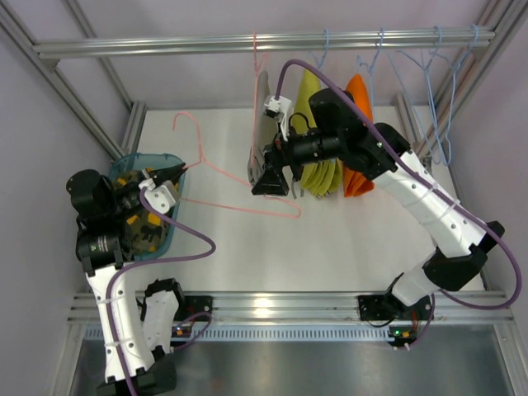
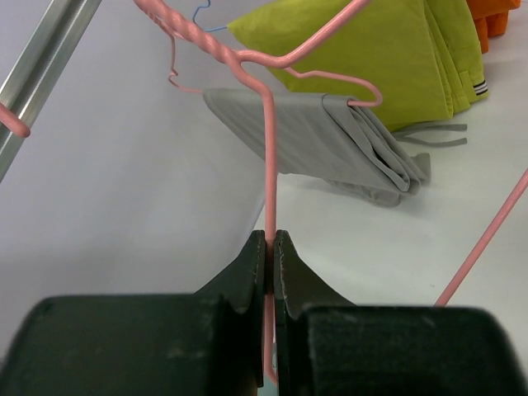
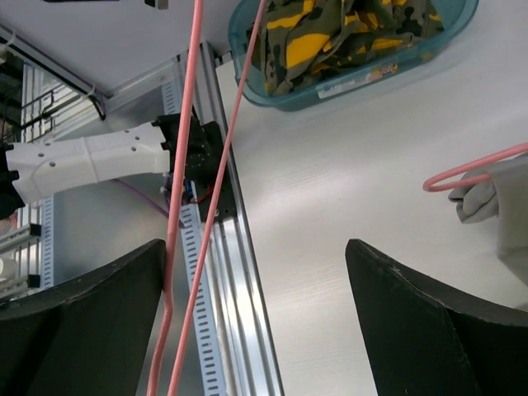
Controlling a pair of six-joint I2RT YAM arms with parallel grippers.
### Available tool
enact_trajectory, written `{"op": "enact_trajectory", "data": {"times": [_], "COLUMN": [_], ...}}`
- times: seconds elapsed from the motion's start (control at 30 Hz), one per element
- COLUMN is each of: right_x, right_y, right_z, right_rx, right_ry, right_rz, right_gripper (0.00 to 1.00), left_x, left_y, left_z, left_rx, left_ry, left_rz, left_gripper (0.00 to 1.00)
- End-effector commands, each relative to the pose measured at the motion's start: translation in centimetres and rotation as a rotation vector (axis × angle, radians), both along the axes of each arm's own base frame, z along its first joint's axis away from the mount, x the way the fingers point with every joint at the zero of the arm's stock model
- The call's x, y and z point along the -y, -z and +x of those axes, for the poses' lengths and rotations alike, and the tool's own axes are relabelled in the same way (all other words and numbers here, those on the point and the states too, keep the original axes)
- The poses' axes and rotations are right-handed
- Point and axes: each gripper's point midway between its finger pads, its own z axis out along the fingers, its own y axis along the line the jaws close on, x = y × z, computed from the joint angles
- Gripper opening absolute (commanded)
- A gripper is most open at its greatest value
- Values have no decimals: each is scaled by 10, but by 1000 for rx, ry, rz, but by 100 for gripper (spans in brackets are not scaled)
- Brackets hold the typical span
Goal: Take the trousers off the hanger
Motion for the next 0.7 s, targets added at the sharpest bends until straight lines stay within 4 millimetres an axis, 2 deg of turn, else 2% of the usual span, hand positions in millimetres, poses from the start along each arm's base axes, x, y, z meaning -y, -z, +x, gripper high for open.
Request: {"op": "enact_trajectory", "data": {"times": [0.0,0.1,0.17,0.2,0.27,0.3,0.37,0.4,0.47,0.53,0.67], "right_x": [10,7,4,3,1,1,0,-1,0,1,7], "right_y": [1,11,14,14,13,12,12,12,9,5,-3], "right_z": [-13,-23,-27,-28,-28,-29,-31,-33,-32,-32,-35], "right_rx": [10,-9,-10,-7,-5,-8,-16,-17,-5,14,33], "right_ry": [-14,-59,-77,-82,-88,-95,-106,-111,-111,-108,-103], "right_rz": [-29,-51,-55,-54,-51,-49,-44,-43,-37,-30,-6], "right_gripper": [89,83,75,62,53,42,31,17,1,0,0], "left_x": [1,1,0,0,0,0,0,0,0,0,2], "left_y": [-2,-3,-2,-3,-2,-2,-2,-2,-1,0,-5], "left_z": [4,5,6,7,7,6,7,7,6,6,4], "left_rx": [25,22,20,22,24,24,21,19,11,5,-72], "left_ry": [19,17,12,11,10,9,9,9,9,7,2], "left_rz": [15,13,14,16,17,17,15,13,9,5,-65], "left_gripper": [0,0,0,0,0,0,0,0,0,0,34]}}
